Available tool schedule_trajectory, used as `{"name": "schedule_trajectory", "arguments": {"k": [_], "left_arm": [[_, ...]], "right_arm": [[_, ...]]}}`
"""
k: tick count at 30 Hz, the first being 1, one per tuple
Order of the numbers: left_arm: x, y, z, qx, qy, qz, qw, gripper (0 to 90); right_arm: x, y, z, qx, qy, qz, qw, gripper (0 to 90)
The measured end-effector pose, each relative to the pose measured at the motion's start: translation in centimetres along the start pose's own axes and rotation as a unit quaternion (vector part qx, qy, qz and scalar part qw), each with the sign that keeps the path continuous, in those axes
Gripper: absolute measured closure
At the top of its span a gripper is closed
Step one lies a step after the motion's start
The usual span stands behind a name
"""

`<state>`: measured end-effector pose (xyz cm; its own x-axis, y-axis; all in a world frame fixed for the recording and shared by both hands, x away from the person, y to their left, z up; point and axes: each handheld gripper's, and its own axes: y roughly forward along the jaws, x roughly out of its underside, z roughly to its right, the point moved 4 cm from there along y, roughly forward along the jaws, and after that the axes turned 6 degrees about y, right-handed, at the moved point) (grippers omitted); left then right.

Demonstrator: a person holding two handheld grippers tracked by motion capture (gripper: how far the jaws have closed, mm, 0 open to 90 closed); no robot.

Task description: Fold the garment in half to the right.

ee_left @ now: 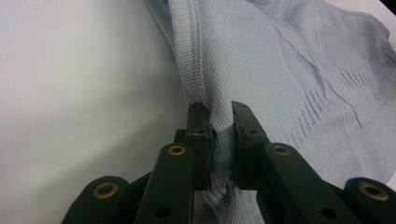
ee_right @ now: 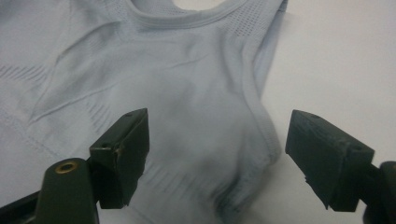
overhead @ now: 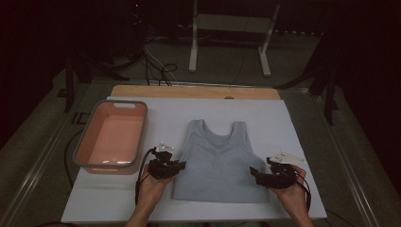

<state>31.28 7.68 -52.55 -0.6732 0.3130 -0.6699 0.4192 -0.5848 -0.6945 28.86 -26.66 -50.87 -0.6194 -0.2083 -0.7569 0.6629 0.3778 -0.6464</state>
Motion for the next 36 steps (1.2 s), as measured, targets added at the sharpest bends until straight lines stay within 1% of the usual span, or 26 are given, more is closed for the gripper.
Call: {"name": "schedule_trajectory", "arguments": {"k": [4, 8, 16, 21, 22, 26, 35, 36], "left_arm": [[-0.1, 0.1, 0.2, -0.002, 0.002, -0.002, 1.0000, 80.4], [-0.3, -0.1, 0.4, 0.002, 0.000, 0.000, 1.0000, 80.1], [-1.0, -0.5, 1.0, 0.015, 0.003, 0.008, 0.9999, 79.5], [-1.4, -0.6, 1.4, 0.020, 0.006, 0.011, 0.9997, 79.2], [-1.5, -0.6, 1.4, 0.021, 0.010, 0.011, 0.9997, 79.2], [-1.9, -0.6, 1.9, 0.026, 0.012, 0.014, 0.9995, 79.2], [-3.2, -0.7, 2.9, 0.036, 0.024, 0.019, 0.9989, 79.2], [-3.6, -0.5, 3.3, 0.038, 0.029, 0.020, 0.9987, 79.2]], "right_arm": [[0.1, 0.2, 0.4, 0.007, 0.002, -0.005, 1.0000, 24.9], [0.1, 0.3, 0.9, 0.010, 0.013, -0.007, 0.9998, 26.1], [-0.1, 0.2, 0.4, 0.005, 0.008, -0.005, 0.9999, 26.0], [-0.1, 0.3, 0.4, 0.005, 0.008, -0.006, 0.9999, 26.0], [-0.1, 0.2, 0.4, 0.005, 0.008, -0.006, 0.9999, 26.0], [-0.1, 0.2, 0.3, 0.005, 0.008, -0.006, 0.9999, 25.9], [-0.2, 0.2, 0.2, 0.002, 0.006, -0.003, 1.0000, 25.6], [-0.2, 0.2, 0.2, 0.002, 0.006, -0.003, 1.0000, 25.5]]}}
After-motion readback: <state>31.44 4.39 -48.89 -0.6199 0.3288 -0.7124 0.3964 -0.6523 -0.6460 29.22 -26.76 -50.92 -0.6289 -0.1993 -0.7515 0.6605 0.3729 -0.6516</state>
